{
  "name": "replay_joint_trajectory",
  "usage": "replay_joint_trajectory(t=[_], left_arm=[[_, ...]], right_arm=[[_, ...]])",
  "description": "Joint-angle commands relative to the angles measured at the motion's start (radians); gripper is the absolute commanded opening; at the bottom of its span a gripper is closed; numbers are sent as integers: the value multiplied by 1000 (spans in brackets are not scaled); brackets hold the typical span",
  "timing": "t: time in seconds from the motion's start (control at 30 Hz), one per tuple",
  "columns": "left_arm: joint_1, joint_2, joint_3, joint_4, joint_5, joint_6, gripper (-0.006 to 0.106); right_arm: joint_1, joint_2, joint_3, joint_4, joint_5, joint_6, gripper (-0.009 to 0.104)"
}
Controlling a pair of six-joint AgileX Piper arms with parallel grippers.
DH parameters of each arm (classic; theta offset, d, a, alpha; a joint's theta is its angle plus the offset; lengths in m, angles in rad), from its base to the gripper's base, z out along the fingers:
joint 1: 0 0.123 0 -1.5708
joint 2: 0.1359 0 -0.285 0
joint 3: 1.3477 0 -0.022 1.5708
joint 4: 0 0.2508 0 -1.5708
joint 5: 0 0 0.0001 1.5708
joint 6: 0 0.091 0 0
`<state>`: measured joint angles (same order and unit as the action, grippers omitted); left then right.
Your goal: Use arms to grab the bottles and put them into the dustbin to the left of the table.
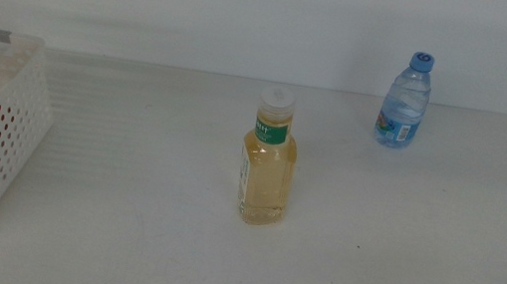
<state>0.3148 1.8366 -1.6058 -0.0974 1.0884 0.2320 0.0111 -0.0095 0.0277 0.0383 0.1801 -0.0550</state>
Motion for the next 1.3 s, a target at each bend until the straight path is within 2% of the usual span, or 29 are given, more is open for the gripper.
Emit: replay_joint_trajectory(t=[0.0,0.1,0.2,0.53,0.77,1.1,1.27], left_arm=[[-5,-129,-21,-66,4,-15,90],[-6,-237,25,-124,-8,-15,90],[-37,-336,89,-135,-52,-15,90],[-309,-587,312,-120,-315,-5,90],[-526,-731,549,-105,-617,9,90],[-728,-859,932,-113,-1088,8,90],[-818,-892,1141,-114,-1428,-8,90]], right_arm=[[-6,-28,-7,-6,-74,-5,68],[-6,-28,-7,-6,-74,-5,68],[-6,-28,-7,-6,-74,-5,68],[-6,-28,-7,-6,-74,-5,68],[-6,-28,-7,-6,-74,-5,68],[-6,-28,-7,-6,-74,-5,68],[-6,-28,-7,-6,-74,-5,68]])
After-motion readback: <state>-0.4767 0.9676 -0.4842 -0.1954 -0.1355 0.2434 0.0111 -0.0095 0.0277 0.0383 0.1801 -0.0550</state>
